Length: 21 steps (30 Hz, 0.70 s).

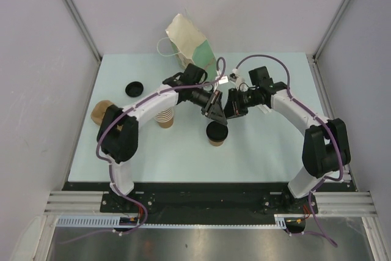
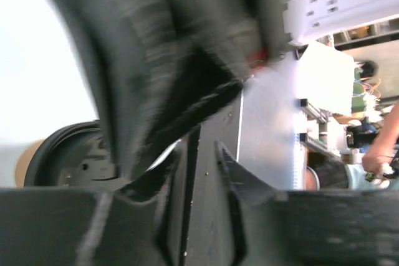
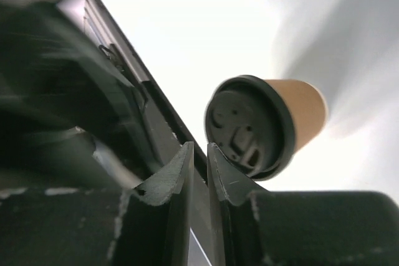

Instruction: Pack the takeout coffee

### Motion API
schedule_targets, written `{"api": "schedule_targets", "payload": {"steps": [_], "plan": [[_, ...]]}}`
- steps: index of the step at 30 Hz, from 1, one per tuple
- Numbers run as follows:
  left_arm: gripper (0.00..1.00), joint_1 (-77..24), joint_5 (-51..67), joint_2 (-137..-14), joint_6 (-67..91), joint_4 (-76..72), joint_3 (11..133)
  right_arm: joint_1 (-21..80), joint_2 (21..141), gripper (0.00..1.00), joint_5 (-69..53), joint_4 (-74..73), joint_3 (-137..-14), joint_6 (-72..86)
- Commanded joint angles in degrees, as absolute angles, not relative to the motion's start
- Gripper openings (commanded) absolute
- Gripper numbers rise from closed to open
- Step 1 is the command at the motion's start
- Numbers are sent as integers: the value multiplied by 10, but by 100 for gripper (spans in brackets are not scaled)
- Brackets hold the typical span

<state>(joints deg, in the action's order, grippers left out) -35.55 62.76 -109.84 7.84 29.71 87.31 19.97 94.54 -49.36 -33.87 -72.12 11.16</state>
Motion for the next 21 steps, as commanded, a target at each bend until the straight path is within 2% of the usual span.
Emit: {"api": "schedule_targets", "payload": {"steps": [1,6,10,11,12,15,17,21], "plan": [[33,-354,636,-1021,2,362,932,210,916,20,-520,-300,-725,139],[50,-346,574,-937,-18,377,898,227,932,22,-476,-309,-726,126],[57,-345,399,-840,14,324,821,229,934,26,-446,-321,-725,110],[65,-346,370,-824,18,298,787,229,933,27,-440,-323,-725,109],[68,-349,342,-799,17,292,774,229,931,28,-434,-326,-725,106],[69,-383,228,-811,1,315,773,228,919,30,-412,-329,-725,105],[66,-397,170,-836,1,341,797,224,913,32,-389,-333,-725,101],[57,-408,163,-914,7,381,847,221,906,34,-355,-377,-725,84]]}}
